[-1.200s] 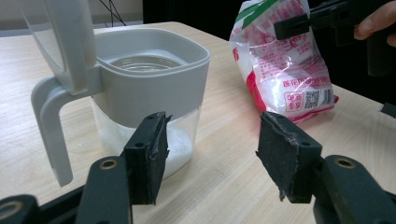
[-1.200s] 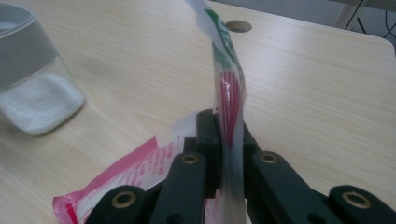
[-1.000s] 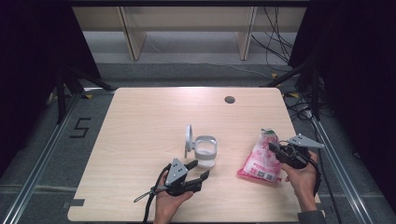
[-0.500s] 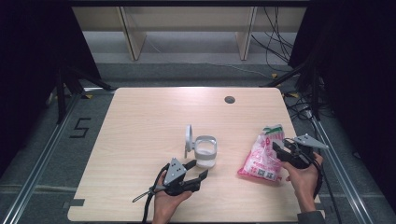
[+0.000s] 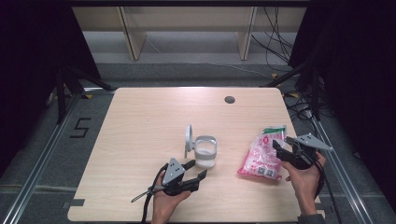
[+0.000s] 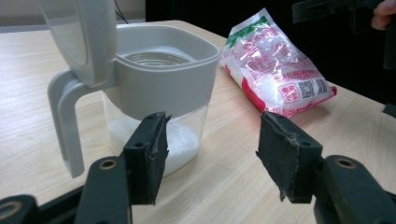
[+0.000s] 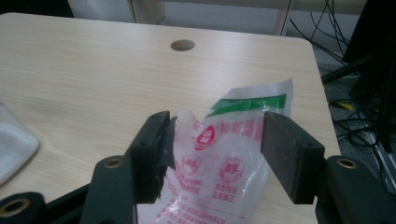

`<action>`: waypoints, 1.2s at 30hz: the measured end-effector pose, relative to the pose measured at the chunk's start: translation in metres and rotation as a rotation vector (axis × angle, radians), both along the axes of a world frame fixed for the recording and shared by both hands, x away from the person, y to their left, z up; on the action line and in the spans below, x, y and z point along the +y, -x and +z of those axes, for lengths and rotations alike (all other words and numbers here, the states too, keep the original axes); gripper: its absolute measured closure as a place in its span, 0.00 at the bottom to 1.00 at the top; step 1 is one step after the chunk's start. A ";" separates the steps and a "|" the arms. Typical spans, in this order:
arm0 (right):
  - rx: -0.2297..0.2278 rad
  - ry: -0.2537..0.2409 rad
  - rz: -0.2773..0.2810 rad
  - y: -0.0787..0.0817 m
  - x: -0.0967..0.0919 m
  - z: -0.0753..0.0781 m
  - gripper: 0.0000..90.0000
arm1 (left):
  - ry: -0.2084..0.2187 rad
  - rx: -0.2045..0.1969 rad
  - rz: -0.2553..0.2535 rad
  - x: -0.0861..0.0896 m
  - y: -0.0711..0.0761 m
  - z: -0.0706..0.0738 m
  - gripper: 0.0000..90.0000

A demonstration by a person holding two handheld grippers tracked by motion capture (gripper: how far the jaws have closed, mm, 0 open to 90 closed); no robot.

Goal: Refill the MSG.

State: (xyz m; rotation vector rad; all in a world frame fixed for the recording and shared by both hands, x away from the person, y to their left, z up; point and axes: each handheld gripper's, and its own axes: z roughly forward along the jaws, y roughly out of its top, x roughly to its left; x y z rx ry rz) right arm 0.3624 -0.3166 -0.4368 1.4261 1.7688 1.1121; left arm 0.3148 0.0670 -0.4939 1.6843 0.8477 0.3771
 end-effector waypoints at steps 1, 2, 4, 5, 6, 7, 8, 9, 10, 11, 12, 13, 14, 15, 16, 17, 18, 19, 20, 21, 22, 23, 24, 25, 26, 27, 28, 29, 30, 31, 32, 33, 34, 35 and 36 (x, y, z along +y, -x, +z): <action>-0.002 -0.013 0.003 0.001 0.002 0.001 0.48 | 0.008 -0.002 0.003 0.001 0.000 0.000 0.46; -0.025 0.003 0.053 0.001 0.005 0.002 0.48 | 0.003 -0.002 0.006 0.003 0.000 0.001 0.46; -0.018 -0.016 0.078 0.003 0.012 0.002 0.47 | 0.006 -0.001 0.013 0.004 0.000 0.001 0.47; -0.020 0.005 0.123 0.003 0.014 0.002 0.47 | 0.008 -0.002 0.010 0.005 0.000 0.001 0.47; -0.020 0.005 0.123 0.003 0.014 0.002 0.47 | 0.008 -0.002 0.010 0.005 0.000 0.001 0.47; -0.015 -0.015 0.123 0.006 0.022 0.002 0.47 | 0.004 -0.001 0.012 0.006 -0.001 0.002 0.47; -0.001 0.004 0.180 0.007 0.030 0.001 0.46 | 0.006 -0.001 0.013 0.007 -0.001 0.002 0.47; 0.009 -0.009 0.192 0.008 0.033 0.000 0.46 | 0.004 -0.002 0.013 0.008 -0.001 0.002 0.47; 0.009 -0.009 0.192 0.008 0.033 0.000 0.46 | 0.004 -0.002 0.013 0.008 -0.001 0.002 0.47; 0.018 -0.007 0.221 0.009 0.039 -0.002 0.46 | 0.010 -0.006 0.013 0.008 -0.001 0.001 0.47; 0.029 -0.011 0.234 0.010 0.041 -0.003 0.46 | 0.002 -0.005 0.017 0.010 -0.001 0.002 0.47; 0.029 -0.026 0.246 0.010 0.044 -0.005 0.46 | 0.008 -0.004 0.022 0.010 -0.001 0.003 0.47; 0.035 -0.027 0.254 0.011 0.046 -0.006 0.46 | 0.001 -0.004 0.022 0.011 -0.001 0.003 0.47; 0.044 -0.021 0.255 0.012 0.047 -0.006 0.46 | -0.004 -0.007 0.020 0.012 -0.001 0.003 0.48; 0.044 -0.021 0.255 0.012 0.047 -0.006 0.46 | -0.004 -0.007 0.020 0.012 -0.001 0.003 0.48; 0.024 0.005 0.280 0.010 0.046 -0.008 0.46 | -0.002 -0.009 0.021 0.012 -0.001 0.003 0.48; 0.055 -0.019 0.285 0.014 0.051 -0.009 0.46 | -0.002 -0.011 0.024 0.012 -0.001 0.003 0.48; 0.055 -0.019 0.285 0.014 0.051 -0.009 0.46 | -0.003 -0.011 0.024 0.013 -0.001 0.003 0.48; 0.047 0.011 0.304 0.012 0.050 -0.010 0.46 | -0.005 -0.012 0.027 0.013 -0.001 0.003 0.48; 0.047 0.000 0.311 0.013 0.052 -0.011 0.46 | -0.013 -0.013 0.026 0.014 -0.001 0.003 0.48; 0.051 -0.001 0.320 0.014 0.053 -0.011 0.46 | -0.014 -0.010 0.026 0.014 0.000 0.004 0.48; 0.058 -0.007 0.308 0.015 0.056 -0.012 0.46 | -0.011 -0.010 0.028 0.015 0.000 0.004 0.48; 0.056 0.003 0.327 0.015 0.055 -0.012 0.46 | -0.001 -0.014 0.025 0.015 -0.001 0.004 0.48; 0.070 -0.011 0.315 0.017 0.058 -0.013 0.46 | -0.012 -0.012 0.032 0.016 0.000 0.005 0.48; 0.076 -0.005 0.325 0.018 0.058 -0.013 0.46 | -0.013 -0.014 0.033 0.017 0.000 0.005 0.48; 0.063 -0.019 0.328 0.018 0.060 -0.015 0.46 | -0.017 -0.014 0.034 0.018 -0.001 0.005 0.48; 0.084 -0.004 0.329 0.019 0.060 -0.015 0.46 | -0.017 -0.015 0.033 0.019 -0.001 0.005 0.48; 0.058 0.007 0.355 0.017 0.059 -0.017 0.45 | -0.011 -0.016 0.035 0.020 -0.002 0.005 0.48; 0.063 0.015 0.356 0.018 0.060 -0.016 0.45 | -0.018 -0.014 0.038 0.022 -0.002 0.006 0.48; 0.072 -0.003 0.342 0.020 0.063 -0.017 0.45 | -0.019 -0.013 0.045 0.023 -0.002 0.006 0.48; 0.060 0.013 0.370 0.020 0.063 -0.019 0.44 | -0.011 -0.021 0.042 0.024 -0.003 0.006 0.48; 0.060 0.013 0.370 0.020 0.063 -0.019 0.44 | -0.014 -0.018 0.049 0.026 -0.003 0.006 0.48; 0.067 0.013 0.379 0.021 0.065 -0.020 0.44 | -0.015 -0.018 0.055 0.027 -0.002 0.007 0.48; 0.067 0.013 0.379 0.021 0.065 -0.020 0.44 | -0.006 -0.023 0.048 0.028 -0.004 0.006 0.48; 0.078 0.014 0.377 0.023 0.067 -0.021 0.44 | -0.009 -0.018 0.065 0.030 -0.003 0.007 0.48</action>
